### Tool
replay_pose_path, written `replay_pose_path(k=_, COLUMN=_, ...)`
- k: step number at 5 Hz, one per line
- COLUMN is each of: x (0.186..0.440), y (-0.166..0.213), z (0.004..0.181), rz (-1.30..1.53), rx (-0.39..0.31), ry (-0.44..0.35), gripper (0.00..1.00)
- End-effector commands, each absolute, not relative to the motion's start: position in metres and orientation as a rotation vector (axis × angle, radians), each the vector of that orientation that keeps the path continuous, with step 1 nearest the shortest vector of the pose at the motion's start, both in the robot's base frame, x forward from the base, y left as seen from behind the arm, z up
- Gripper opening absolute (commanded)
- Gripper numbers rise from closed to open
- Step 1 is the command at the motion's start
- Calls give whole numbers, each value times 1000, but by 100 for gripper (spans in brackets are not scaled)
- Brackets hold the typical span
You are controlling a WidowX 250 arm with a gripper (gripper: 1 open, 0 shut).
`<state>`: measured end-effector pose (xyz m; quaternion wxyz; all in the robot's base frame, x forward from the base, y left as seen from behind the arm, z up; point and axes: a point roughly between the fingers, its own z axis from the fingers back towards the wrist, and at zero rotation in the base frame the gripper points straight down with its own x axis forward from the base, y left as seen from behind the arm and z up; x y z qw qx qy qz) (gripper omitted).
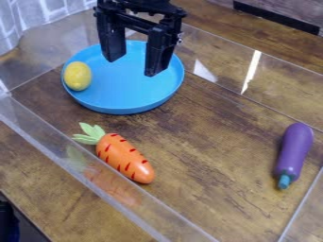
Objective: Move the carrot to the left side
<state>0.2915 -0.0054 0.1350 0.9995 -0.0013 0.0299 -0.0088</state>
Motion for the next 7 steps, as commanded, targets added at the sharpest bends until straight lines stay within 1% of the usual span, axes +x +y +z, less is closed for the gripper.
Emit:
replay_pose_path(k=1, x=294, y=-16, z=129, rz=-69, rx=-3, ry=73, gripper=100)
replay_pose_path(k=2, x=287, y=-25, z=129, rz=-151, rx=-2, ry=85, gripper=100)
replay_pose_path(k=3, x=280, y=-33, z=124, rz=-328, rx=4, ry=78, gripper=100)
replay_pose_path(k=4, x=276, y=-25, z=115, rz=-513, rx=18, ry=71, gripper=100)
replay_pose_path(k=5, x=272, y=-17, z=109, rz=-668, rx=30, ry=66, gripper=100)
replay_pose_path(k=7, x=269, y=-1, z=77, rz=-824, rx=51, ry=49, gripper=100)
